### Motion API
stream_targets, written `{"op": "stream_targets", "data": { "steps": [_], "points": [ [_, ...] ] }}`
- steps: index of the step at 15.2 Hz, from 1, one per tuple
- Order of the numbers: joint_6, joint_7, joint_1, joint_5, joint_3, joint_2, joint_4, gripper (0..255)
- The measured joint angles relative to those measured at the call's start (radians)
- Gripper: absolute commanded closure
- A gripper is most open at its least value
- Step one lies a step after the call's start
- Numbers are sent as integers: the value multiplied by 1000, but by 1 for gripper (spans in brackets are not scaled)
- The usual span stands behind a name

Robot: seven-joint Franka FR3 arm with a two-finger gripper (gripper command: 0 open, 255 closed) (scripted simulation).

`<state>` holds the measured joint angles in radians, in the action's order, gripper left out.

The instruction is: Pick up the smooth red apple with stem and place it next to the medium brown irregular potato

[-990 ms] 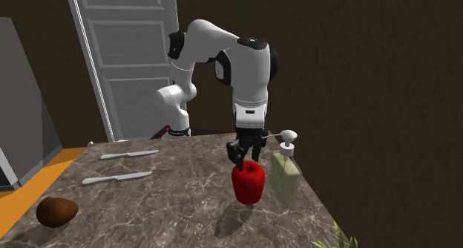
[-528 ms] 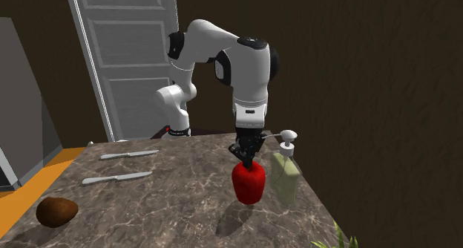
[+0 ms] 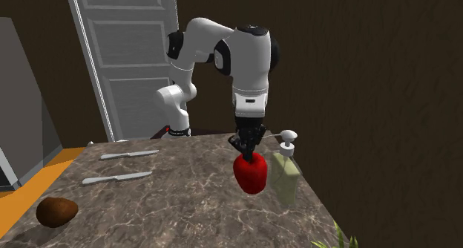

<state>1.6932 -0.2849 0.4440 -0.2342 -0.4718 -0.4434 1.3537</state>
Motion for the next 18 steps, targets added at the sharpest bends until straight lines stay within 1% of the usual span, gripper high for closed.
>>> {"op": "stream_targets", "data": {
  "steps": [10, 18],
  "points": [
    [-145, 10, 26, -6, -1, -20, -167, 255],
    [-285, 19, 69, -27, 3, -72, -360, 255]
  ]
}}
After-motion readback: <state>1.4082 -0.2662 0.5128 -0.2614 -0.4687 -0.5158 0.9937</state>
